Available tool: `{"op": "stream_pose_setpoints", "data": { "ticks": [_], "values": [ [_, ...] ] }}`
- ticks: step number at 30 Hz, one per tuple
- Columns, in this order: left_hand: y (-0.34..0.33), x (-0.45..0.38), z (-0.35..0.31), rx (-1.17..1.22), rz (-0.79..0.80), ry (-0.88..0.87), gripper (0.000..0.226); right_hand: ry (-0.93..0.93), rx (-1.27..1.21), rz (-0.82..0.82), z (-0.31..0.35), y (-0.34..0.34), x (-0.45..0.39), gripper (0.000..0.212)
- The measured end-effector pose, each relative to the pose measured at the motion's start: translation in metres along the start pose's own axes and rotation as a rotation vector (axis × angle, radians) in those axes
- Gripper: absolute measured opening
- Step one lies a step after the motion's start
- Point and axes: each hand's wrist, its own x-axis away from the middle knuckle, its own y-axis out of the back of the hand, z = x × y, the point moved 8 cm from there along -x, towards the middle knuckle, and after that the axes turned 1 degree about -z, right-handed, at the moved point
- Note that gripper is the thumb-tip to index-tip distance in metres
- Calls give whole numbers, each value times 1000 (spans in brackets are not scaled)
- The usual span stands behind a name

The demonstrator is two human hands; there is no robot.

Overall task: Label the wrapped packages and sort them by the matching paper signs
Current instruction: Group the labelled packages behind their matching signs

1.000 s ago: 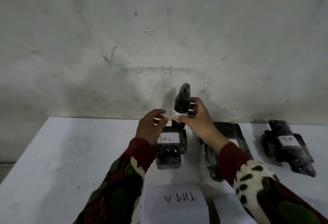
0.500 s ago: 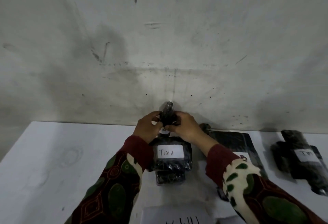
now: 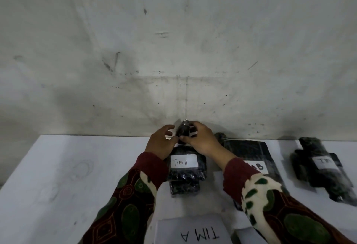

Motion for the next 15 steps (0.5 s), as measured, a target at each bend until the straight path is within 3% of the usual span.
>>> {"op": "stream_pose_setpoints", "data": {
  "ticks": [6,11,15],
  "values": [
    [9,8,-1,1,-18,3,33,-3,47,-9,2,-5,5,44],
    [15,10,-2,37,-46,1,29,-181,-261,-137,-11,4,3,23],
    [18,10,7,3,-51,27,27,-194,-76,-3,-11,-11,-3,20]
  ]
}}
